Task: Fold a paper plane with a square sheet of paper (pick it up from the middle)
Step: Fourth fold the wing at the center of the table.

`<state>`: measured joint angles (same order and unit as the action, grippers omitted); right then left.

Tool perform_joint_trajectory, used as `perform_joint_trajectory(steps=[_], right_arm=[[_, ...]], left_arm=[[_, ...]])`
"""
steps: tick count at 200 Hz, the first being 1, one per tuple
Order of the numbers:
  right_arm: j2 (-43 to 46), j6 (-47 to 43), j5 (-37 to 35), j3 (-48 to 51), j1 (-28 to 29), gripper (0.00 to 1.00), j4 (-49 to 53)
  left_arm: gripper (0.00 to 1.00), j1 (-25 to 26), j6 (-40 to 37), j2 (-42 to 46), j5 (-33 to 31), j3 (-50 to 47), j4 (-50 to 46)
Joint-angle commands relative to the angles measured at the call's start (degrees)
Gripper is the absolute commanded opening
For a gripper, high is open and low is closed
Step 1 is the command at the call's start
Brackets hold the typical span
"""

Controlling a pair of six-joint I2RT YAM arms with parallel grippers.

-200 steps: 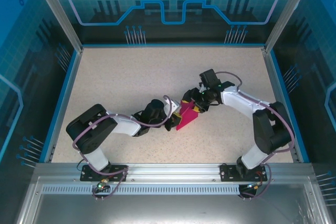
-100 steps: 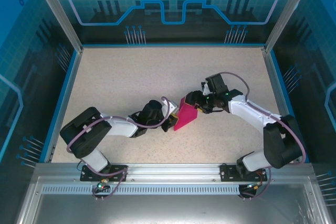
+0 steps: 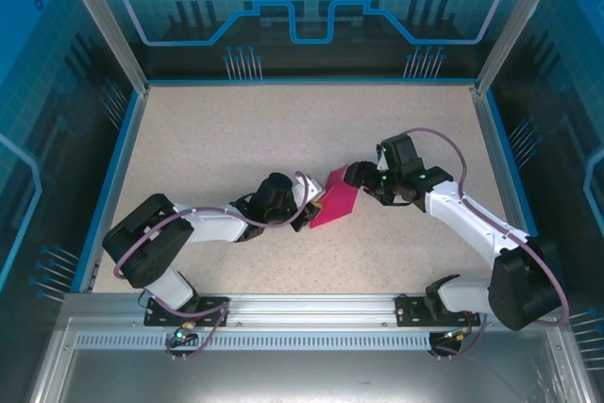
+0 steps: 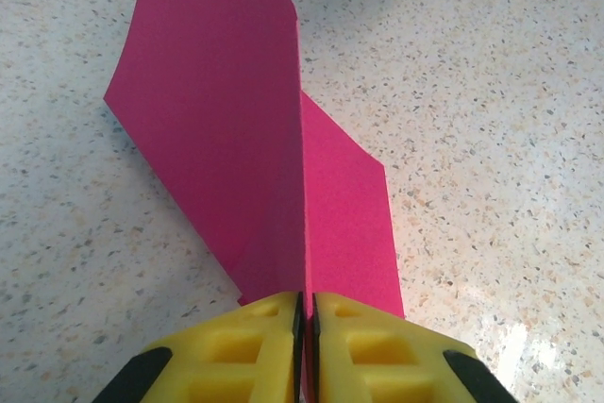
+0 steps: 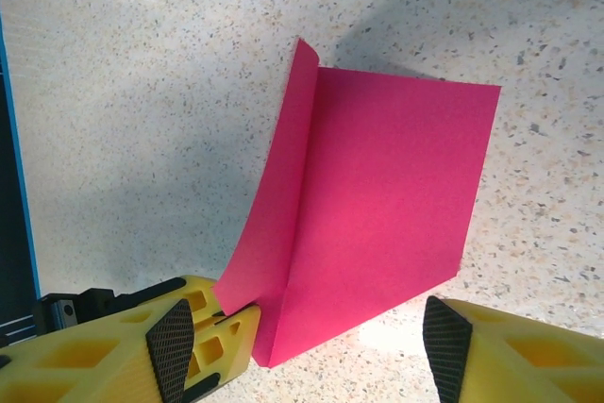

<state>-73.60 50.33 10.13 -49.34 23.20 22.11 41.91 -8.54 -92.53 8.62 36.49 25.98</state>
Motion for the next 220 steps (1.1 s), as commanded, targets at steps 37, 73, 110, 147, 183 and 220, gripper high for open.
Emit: perform_joint_trajectory(steps=[37,73,110,147,183,220], right_arm=[[0.48,1.6,-2.92,2.83,-0.7,0.69,2.12],[0.51,2.32,-5.21,4.05,-0.81,0.69,3.67],[1.34,2.46,-4.7,6.02,-1.78,0.69,3.08],[0.89,1.8,-4.25,5.04,-1.99,0.69,3.55],[-0.25,1.93,-0.87,5.38,-2.69,0.7,1.75],[-4.26,2.32,7.03,3.47,-4.13,0.71,-0.13]], left_arm=[[0.14,5.84,8.94,-6.61,-7.04,2.96,2.85],[0.15,9.33,11.88,-8.79,-10.96,4.9,2.18],[0.16,9.68,14.04,-9.07,-13.84,4.98,1.76],[0.21,10.1,22.42,-10.08,-15.89,5.44,2.49],[0.29,10.24,27.04,-9.5,-17.98,6.16,0.71],[0.31,10.25,28.77,-9.42,-18.21,5.28,1.24]])
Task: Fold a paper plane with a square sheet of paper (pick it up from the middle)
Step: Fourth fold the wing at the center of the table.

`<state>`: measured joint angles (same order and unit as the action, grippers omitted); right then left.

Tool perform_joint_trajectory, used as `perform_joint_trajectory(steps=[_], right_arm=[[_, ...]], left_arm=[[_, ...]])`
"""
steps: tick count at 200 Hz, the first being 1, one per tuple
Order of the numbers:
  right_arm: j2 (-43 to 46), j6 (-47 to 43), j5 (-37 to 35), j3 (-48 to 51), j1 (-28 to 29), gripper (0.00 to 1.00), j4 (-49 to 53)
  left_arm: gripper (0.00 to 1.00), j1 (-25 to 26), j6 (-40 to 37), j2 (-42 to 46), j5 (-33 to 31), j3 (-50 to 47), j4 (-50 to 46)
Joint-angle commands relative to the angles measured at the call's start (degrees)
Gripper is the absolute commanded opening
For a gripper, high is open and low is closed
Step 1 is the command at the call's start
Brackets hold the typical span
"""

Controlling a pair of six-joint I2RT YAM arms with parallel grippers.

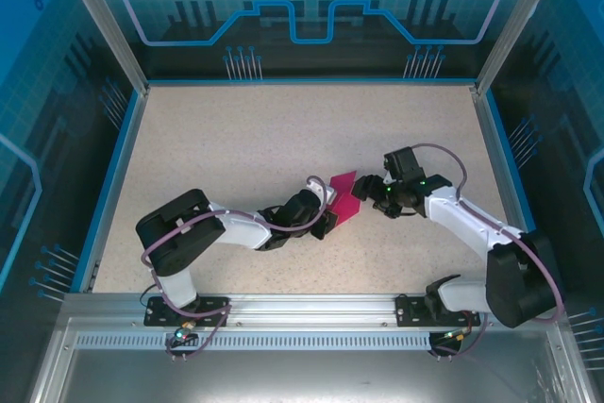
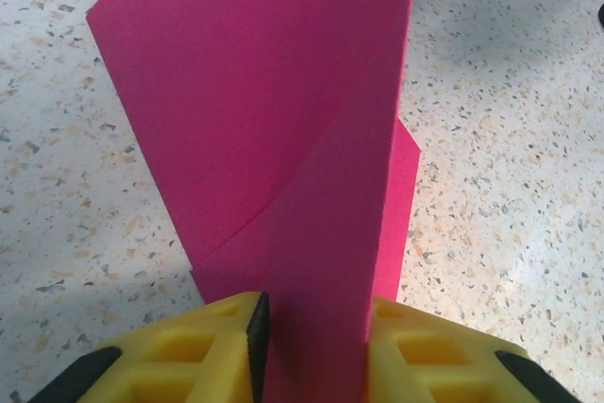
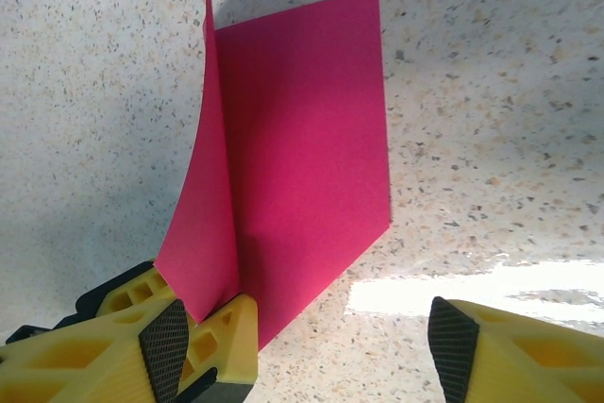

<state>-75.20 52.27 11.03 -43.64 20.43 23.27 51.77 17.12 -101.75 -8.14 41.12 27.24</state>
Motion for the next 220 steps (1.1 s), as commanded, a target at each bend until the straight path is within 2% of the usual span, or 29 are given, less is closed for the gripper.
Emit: perform_joint_trajectory(steps=[1,44,93,126,183,220], right_arm=[[-2.8,0.42,6.3,-2.24,-1.4,0.72,-1.29],[-4.91,1.65,7.23,-4.13,-1.44,0.72,-1.71],[-5.75,1.6,7.93,-4.07,-1.45,0.72,-1.82],[-6.09,1.6,8.22,-3.91,-1.51,0.71,-2.09],[-6.14,1.29,8.13,-3.56,-1.5,0.71,-1.74],[-5.77,1.0,7.64,-3.56,-1.62,0.72,-1.1]], left_arm=[[0.31,0.37,3.23,-0.24,-1.53,0.63,-0.02],[0.33,0.44,10.07,1.22,-1.29,-1.64,3.78],[0.36,0.84,13.38,2.3,-4.55,-3.4,4.59],[0.36,1.23,14.8,1.84,-4.03,-4.55,7.4],[0.28,1.28,14.29,-0.18,-2.51,-3.97,10.43],[0.12,1.3,10.47,2.62,-5.31,-3.34,6.01]])
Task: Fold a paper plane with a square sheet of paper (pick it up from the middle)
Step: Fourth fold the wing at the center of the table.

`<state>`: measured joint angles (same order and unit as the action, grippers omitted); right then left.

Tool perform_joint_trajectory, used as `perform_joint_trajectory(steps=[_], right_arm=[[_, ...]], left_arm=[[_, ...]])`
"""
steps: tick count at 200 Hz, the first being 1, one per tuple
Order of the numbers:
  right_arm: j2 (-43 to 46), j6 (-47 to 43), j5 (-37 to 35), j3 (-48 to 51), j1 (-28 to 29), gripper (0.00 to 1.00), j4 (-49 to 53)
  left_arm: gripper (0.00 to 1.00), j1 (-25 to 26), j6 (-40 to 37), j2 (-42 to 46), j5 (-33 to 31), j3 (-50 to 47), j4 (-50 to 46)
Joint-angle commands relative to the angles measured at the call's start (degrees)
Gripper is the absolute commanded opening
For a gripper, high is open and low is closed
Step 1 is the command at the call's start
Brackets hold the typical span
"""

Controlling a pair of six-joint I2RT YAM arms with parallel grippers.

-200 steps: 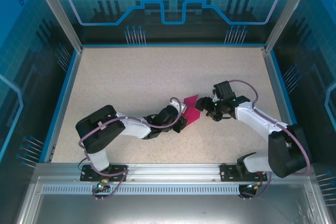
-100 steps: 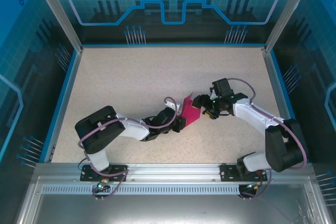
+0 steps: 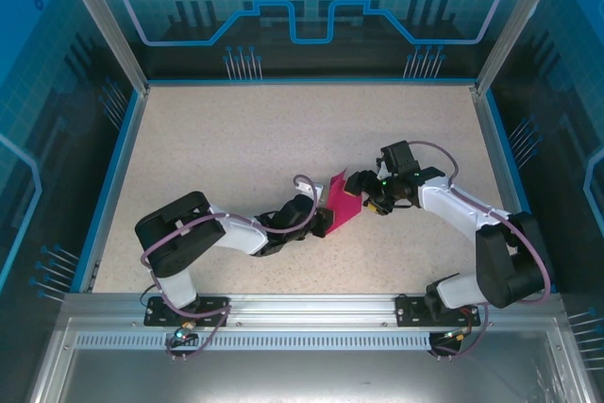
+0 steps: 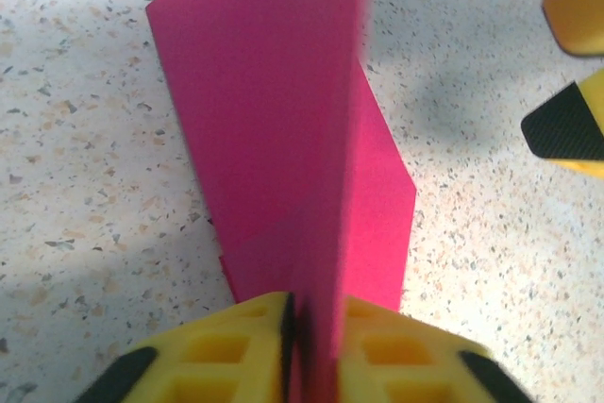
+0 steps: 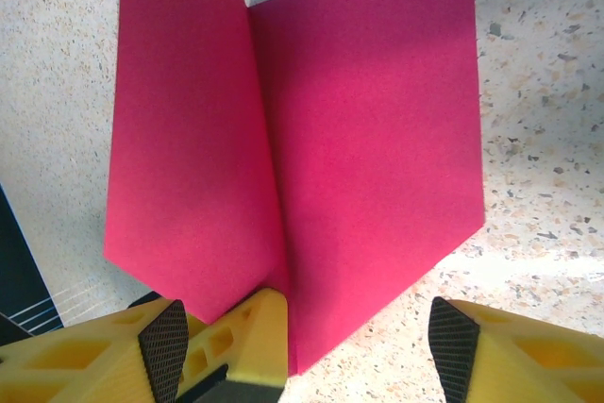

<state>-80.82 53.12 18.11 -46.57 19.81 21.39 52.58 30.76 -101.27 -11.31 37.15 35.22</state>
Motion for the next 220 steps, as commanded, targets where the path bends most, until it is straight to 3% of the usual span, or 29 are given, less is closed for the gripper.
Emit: perform_joint_trajectory(steps=[1,49,86,117,176,220], right_arm=[[-0.1,0.14,0.54,-0.68,-1.0,0.72,0.81],[2.9,-1.44,-1.92,-2.46,-1.71,0.72,4.23],[3.56,-1.8,-2.33,-2.07,-1.71,0.72,4.51],[2.47,-1.51,-1.09,-0.84,-1.54,0.69,3.03],[-0.72,-1.35,-0.24,0.17,0.37,0.49,0.23],[-8.22,-1.64,2.35,-0.56,2.98,0.34,-4.16]], left_arm=[[0.12,0.46,-3.39,2.31,-2.31,0.64,-2.25],[0.07,-0.99,-13.74,10.37,-3.2,0.52,-9.81],[0.05,-3.74,-19.76,11.58,2.18,-1.6,-8.86],[0.07,-4.06,-25.39,10.06,2.9,-0.63,-11.49],[0.07,-3.82,-24.62,5.15,2.81,0.63,-9.3],[0.14,-3.8,-23.65,4.62,5.49,-0.01,-7.29]])
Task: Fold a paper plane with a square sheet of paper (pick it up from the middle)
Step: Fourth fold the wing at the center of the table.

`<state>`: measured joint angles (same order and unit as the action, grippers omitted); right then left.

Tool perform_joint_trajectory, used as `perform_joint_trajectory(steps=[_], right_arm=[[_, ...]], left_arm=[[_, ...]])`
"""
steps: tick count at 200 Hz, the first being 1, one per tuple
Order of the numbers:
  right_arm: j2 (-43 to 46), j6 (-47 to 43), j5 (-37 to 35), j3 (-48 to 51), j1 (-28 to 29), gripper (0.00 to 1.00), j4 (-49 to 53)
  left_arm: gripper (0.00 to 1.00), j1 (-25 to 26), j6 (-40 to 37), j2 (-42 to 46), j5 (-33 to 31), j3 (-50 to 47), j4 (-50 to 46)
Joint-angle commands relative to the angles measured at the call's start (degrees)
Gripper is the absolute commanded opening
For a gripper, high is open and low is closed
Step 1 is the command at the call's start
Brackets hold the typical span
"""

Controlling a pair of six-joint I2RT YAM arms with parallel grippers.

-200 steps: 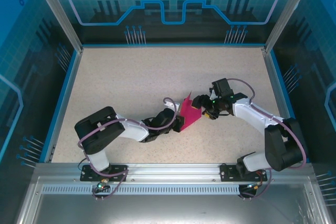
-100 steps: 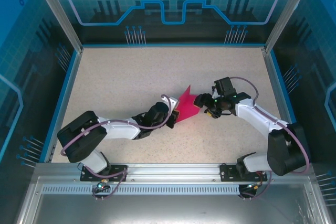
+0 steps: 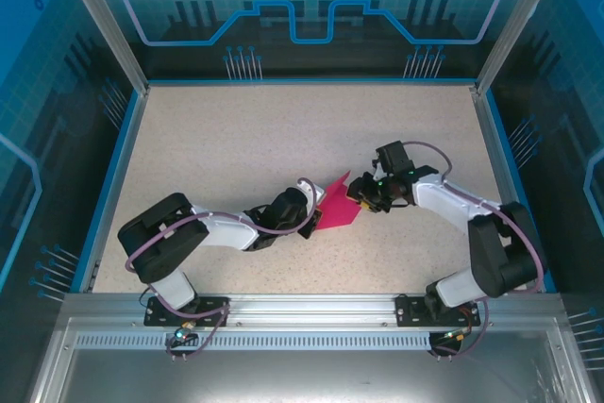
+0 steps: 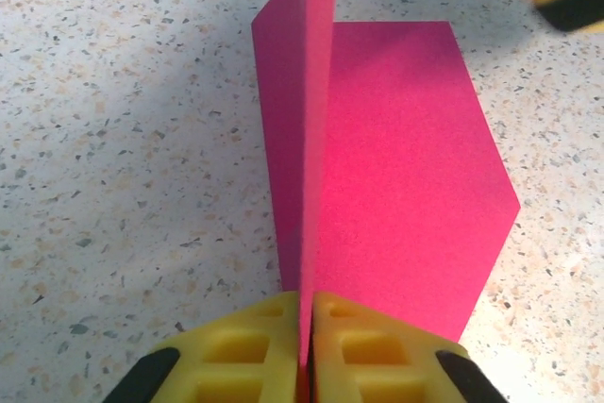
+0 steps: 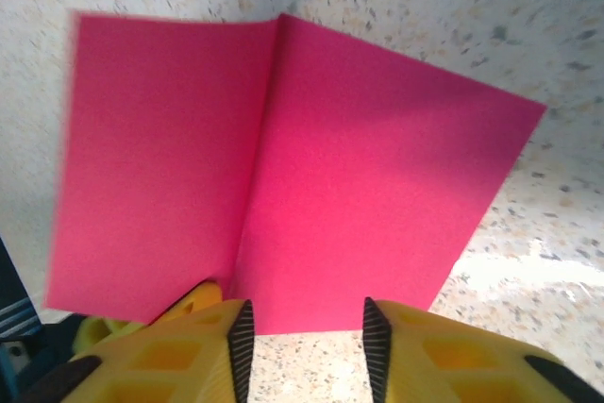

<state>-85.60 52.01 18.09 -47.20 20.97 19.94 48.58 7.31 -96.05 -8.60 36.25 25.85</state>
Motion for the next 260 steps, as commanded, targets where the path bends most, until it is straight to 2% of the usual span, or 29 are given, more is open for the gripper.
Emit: perform_joint_trajectory(steps=[1,33,68,98,142,192,229,260], right_arm=[[-3.61,-0.52,2.38,0.04,1.81,0.34,-2.81],[-7.21,-0.15,3.08,0.0,2.32,0.32,-4.76],[-8.94,0.06,3.37,0.0,2.32,0.31,-4.83],[-9.27,0.19,3.45,0.0,2.32,0.31,-4.74],[-10.43,-0.11,4.06,-0.21,2.34,0.31,-4.74],[-11.63,-1.1,3.8,-0.1,2.21,0.31,-3.87],[-11.75,-1.68,3.63,0.34,1.97,0.3,-3.43],[-10.8,-2.08,3.44,0.94,1.48,0.31,-3.5]], left_arm=[[0.15,0.2,-0.15,-0.57,2.88,0.86,2.18],[0.24,0.13,1.15,-0.02,5.7,-2.14,7.41],[0.26,0.04,2.38,0.03,8.16,-4.81,12.6],[0.24,0.04,2.12,-0.69,8.12,-6.01,15.19],[0.12,-0.15,1.54,-2.14,9.01,-5.77,17.3],[0.06,-0.58,3.09,-4.0,13.86,-4.4,16.7],[0.05,-1.27,7.4,-4.99,15.1,-3.99,16.76],[0.06,-1.59,14.19,-5.19,14.35,-3.29,15.33]])
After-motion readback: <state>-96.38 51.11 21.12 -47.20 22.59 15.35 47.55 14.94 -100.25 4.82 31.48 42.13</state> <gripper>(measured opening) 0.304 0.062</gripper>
